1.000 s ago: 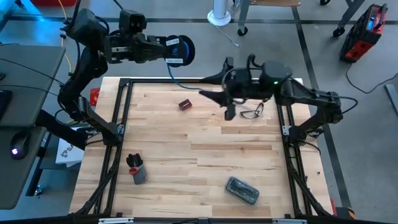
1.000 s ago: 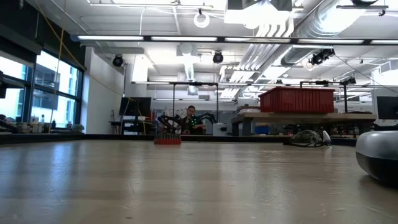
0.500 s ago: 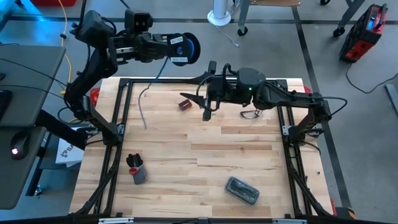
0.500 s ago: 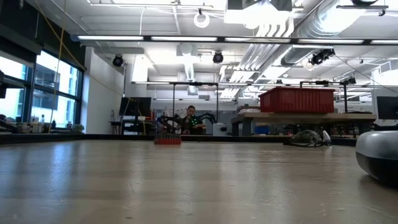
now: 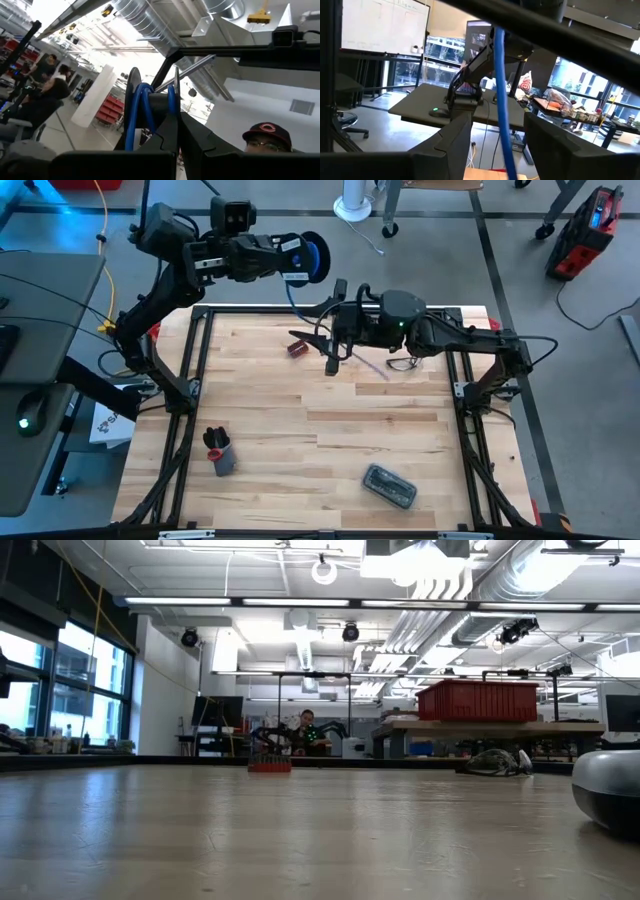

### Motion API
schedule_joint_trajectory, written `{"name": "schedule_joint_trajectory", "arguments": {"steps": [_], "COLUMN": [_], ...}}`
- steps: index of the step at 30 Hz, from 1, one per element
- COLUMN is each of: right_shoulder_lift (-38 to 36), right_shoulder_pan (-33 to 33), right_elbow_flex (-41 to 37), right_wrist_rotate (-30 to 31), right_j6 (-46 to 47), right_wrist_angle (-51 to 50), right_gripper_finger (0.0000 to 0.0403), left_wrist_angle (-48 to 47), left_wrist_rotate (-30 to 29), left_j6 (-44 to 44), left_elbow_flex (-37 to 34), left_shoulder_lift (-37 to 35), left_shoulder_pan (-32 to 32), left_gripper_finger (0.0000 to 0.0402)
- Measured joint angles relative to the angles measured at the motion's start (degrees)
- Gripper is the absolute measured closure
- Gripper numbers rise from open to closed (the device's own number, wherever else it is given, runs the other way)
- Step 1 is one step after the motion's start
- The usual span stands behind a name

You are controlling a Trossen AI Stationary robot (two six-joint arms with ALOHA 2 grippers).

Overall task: Coil cords
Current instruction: Coil the blue wire onto the spool

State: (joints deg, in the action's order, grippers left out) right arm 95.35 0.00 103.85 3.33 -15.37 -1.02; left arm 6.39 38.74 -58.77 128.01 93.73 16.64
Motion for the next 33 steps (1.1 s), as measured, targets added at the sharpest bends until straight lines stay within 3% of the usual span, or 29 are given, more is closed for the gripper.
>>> {"name": "schedule_joint_trajectory", "arguments": {"steps": [8,22,33], "right_shoulder_lift": [0.0,-0.02,-0.02], "right_shoulder_pan": [0.32,0.14,0.34], "right_elbow_flex": [0.0,0.0,0.0], "right_wrist_rotate": [0.14,0.9,-0.12], "right_j6": [0.12,3.4,0.38], "right_wrist_angle": [-0.04,-0.17,-0.44], "right_gripper_finger": [0.0267,0.0278,0.0283], "left_wrist_angle": [1.07,1.01,0.94], "left_wrist_rotate": [0.04,-0.25,-0.31], "left_j6": [0.28,0.38,0.4], "left_elbow_flex": [0.0,0.0,0.0], "left_shoulder_lift": [-0.21,-0.15,-0.15], "left_shoulder_pan": [-0.33,-0.63,-0.63], "left_gripper_finger": [0.0401,0.0401,0.0401]}}
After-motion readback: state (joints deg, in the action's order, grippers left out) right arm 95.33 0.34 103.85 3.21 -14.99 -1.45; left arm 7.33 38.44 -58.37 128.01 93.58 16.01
